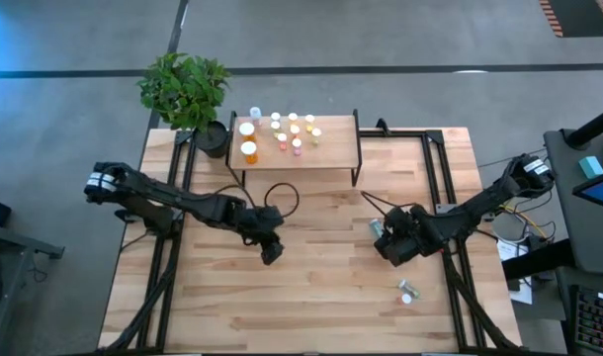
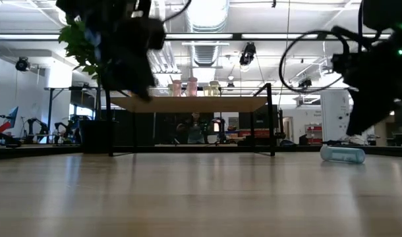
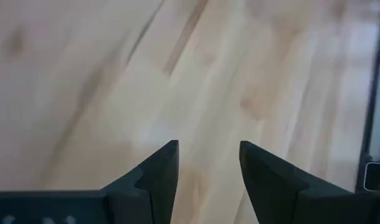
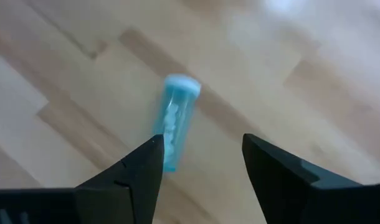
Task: Pick and place medicine bottles onto shelf by color
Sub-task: Put the blue pill bottle on the shelf
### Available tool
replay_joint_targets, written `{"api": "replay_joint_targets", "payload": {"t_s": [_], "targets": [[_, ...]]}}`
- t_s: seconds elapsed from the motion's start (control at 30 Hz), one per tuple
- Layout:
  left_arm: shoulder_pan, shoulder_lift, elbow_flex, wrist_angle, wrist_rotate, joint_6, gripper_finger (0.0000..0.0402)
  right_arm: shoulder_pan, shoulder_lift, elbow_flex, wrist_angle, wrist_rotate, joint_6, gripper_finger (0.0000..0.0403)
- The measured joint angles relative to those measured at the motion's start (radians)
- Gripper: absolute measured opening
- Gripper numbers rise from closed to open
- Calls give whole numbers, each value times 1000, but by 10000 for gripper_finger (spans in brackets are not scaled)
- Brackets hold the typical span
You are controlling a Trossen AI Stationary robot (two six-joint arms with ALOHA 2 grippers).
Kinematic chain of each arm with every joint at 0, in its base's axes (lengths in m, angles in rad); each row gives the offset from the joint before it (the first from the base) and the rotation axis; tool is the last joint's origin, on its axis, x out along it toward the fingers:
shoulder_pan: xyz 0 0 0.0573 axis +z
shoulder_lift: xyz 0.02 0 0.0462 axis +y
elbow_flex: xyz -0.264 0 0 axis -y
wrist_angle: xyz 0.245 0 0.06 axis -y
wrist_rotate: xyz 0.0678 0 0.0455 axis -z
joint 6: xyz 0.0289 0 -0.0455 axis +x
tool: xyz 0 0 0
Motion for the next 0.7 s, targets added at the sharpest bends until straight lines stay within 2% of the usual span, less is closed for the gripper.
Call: {"api": "replay_joint_targets", "payload": {"t_s": [0.2,0.37,0.57,0.7], "targets": [[-1,-1,-95,30,49,-165,152,-1,-5,-55,106,-30,31,201],[-3,-2,-111,83,52,-168,152,-21,-28,-62,154,-43,21,201],[-3,-2,-113,132,52,-164,152,-76,-45,-148,336,-157,-51,201],[-3,-2,-123,159,52,-166,152,-96,-30,-179,346,-161,-57,201]]}}
